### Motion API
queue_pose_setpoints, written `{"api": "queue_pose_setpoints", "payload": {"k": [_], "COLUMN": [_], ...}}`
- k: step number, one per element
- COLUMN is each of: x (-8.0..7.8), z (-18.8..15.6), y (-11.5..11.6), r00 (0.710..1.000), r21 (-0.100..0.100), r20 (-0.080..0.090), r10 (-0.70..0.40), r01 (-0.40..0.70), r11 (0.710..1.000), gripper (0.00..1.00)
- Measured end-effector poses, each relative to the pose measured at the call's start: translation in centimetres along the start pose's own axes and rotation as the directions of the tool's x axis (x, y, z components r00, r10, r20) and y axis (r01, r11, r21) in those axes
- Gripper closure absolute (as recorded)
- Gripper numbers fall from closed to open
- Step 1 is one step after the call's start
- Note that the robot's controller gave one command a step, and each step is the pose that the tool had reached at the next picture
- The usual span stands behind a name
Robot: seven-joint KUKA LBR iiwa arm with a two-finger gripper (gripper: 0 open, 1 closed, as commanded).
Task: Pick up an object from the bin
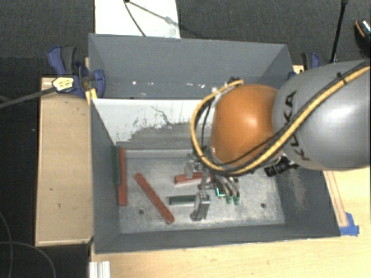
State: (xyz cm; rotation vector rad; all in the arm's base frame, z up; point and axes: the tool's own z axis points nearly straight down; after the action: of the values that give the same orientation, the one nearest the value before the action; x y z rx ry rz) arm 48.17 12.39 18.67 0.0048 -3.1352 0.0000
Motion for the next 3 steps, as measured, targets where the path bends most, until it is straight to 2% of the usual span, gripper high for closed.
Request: {"api": "queue_pose_setpoints", "payload": {"k": [1, 2, 3], "x": [-3.4, -3.7, -3.7], "z": [11.9, 11.4, 11.5], "y": [-1.8, -1.7, 1.4], "r00": [0.986, 0.987, 0.986], "r21": [0.001, -0.001, 0.0], "r20": [0.005, 0.015, 0.014], "r10": [-0.168, -0.163, -0.167], "r01": [0.168, 0.163, 0.167], "r11": [0.986, 0.987, 0.986], "gripper": [0.0, 1.0, 1.0]}}
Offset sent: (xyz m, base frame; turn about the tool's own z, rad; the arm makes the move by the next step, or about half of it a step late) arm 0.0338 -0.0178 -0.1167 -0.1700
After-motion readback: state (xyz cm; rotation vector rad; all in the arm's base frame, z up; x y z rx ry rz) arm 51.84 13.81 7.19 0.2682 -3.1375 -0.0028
